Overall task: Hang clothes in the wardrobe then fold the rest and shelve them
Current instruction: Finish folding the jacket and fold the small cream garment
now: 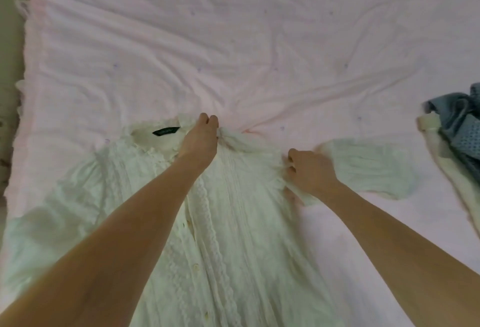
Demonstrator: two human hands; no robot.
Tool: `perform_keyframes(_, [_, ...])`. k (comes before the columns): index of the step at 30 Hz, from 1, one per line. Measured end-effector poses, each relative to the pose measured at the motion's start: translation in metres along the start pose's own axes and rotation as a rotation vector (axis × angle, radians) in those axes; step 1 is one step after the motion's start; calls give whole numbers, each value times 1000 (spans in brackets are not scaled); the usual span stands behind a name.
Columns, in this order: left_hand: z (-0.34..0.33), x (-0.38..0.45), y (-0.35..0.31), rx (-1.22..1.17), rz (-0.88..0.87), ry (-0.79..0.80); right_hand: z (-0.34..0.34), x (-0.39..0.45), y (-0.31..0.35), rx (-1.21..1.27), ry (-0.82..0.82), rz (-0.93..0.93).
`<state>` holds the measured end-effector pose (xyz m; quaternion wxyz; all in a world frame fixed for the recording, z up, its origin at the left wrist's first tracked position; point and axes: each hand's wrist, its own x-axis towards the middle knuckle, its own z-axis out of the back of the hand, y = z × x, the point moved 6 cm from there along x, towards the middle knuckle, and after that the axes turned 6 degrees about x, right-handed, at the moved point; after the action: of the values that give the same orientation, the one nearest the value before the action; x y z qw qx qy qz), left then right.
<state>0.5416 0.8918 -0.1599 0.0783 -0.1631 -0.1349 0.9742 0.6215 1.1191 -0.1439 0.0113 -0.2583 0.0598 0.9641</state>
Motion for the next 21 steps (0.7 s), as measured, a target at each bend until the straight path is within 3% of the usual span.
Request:
perform_keyframes(2, [5,-8,-3,-34,-44,39,12,-5,12,-157,-124,-38])
perform_keyframes(3, [9,-14,-2,-38,-53,41,14,-8,29,-168,-191,41])
perform_keyframes(6, [29,-41,19,-92,44,-103,13,-33,97,84,-337,389])
perform_keyframes(7, [33,-53,32,-157,131,-152,8,-41,116,217,-265,405])
perform_keyframes(10, [25,-98,80,-378,392,-133,-26,-55,159,431,-49,230])
perform_keyframes(13, [1,-136,101,-464,463,-11,-48,-58,188,488,-80,159])
perform_keyframes(17, [-24,-157,95,-320,442,182,-72,-55,204,522,-71,65])
perform_keyframes(21, [-25,-158,86,-143,403,204,-74,-51,192,686,-77,-44])
